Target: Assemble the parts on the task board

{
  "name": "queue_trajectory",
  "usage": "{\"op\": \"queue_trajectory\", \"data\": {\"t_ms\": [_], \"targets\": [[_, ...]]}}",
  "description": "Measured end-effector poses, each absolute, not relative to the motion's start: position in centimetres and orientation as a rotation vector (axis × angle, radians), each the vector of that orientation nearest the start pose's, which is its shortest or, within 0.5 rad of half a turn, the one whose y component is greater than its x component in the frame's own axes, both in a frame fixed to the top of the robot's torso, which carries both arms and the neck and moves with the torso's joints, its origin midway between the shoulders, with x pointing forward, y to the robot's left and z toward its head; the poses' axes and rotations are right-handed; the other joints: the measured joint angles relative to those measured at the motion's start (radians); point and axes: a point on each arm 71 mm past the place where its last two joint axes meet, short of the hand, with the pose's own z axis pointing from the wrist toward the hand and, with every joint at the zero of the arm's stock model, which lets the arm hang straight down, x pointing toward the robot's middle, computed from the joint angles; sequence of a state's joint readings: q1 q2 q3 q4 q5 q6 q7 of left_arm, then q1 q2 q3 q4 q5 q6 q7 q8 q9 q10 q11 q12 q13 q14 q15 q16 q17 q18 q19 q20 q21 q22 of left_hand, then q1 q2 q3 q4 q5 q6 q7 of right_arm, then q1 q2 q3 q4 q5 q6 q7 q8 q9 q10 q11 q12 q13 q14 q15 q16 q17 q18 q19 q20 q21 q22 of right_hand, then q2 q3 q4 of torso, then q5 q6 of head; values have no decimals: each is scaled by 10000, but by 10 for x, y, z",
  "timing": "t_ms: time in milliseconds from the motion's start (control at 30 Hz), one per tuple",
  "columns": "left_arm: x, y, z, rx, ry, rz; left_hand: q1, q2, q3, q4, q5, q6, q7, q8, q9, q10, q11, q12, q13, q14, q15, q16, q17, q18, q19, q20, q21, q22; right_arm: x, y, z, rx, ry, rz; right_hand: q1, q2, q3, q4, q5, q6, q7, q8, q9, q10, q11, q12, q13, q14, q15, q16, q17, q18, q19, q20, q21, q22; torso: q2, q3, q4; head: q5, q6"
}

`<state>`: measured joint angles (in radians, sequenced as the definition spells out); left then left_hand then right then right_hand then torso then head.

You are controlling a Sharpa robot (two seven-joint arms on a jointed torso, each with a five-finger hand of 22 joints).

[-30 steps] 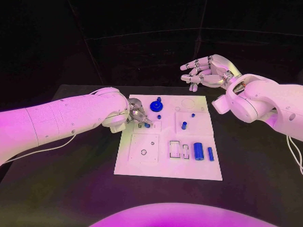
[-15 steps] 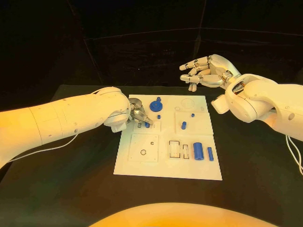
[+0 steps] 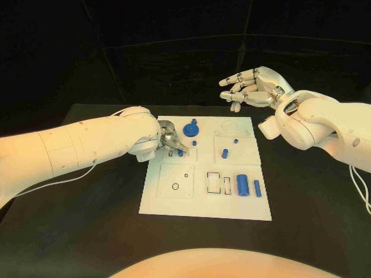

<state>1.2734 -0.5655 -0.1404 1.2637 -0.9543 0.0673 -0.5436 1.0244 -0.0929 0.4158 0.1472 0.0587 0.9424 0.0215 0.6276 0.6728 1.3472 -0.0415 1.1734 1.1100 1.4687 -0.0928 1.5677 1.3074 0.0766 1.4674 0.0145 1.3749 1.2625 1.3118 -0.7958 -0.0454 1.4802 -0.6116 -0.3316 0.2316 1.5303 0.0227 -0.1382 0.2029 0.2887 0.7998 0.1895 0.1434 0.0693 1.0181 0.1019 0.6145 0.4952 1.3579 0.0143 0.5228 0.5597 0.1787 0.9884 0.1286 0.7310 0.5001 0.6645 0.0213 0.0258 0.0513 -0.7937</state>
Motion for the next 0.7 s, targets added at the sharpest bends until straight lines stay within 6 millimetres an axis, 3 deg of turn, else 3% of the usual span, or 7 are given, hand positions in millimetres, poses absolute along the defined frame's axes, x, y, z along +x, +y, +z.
{"op": "queue_trajectory", "data": {"t_ms": [300, 533, 700], "targets": [[520, 159, -237, -2775, 23182, -3821, -694, -145, -1462, 740, -56, -44, 36, 116, 46, 0, 1, 40, -1, -36, -36, 0, 0, 0, 0, 0, 0, -1, 510, -188, -126, 4329, 15387, 12779, 0, 0, -69, -10, 0, -1, -1, 0, 0, -38, -38, 49, -1, 0, 0, -61, 26, 0, 0, 0, -41, -16, -1, -5, 3, -5, 1], [518, 166, -236, -2939, 23013, -3819, -802, -172, -2342, 1319, -83, -44, 36, 158, 64, -1, 1, 40, -1, -36, -36, 0, 0, 0, -18, -57, 0, -2, 510, -188, -127, 4329, 15394, 12776, 0, 0, -68, -10, -1, -1, -1, 38, 0, -73, -2, 49, -9, 0, 0, -61, 34, 0, 0, 0, -41, -16, -1, -15, 3, -28, 1], [516, 168, -233, -3034, 22853, -3956, -802, -172, -2695, 1424, -83, -104, 18, 158, 64, -37, -35, 40, -78, -1, -71, 0, 0, 0, -4, -71, -43, -84, 511, -189, -127, 4346, 15389, 12743, 0, 0, -69, -9, -1, -1, -1, 38, 0, -72, -2, 49, -9, 0, 0, -61, 34, 0, 0, 0, -41, -26, -7, -16, 3, -50, 12]]}}
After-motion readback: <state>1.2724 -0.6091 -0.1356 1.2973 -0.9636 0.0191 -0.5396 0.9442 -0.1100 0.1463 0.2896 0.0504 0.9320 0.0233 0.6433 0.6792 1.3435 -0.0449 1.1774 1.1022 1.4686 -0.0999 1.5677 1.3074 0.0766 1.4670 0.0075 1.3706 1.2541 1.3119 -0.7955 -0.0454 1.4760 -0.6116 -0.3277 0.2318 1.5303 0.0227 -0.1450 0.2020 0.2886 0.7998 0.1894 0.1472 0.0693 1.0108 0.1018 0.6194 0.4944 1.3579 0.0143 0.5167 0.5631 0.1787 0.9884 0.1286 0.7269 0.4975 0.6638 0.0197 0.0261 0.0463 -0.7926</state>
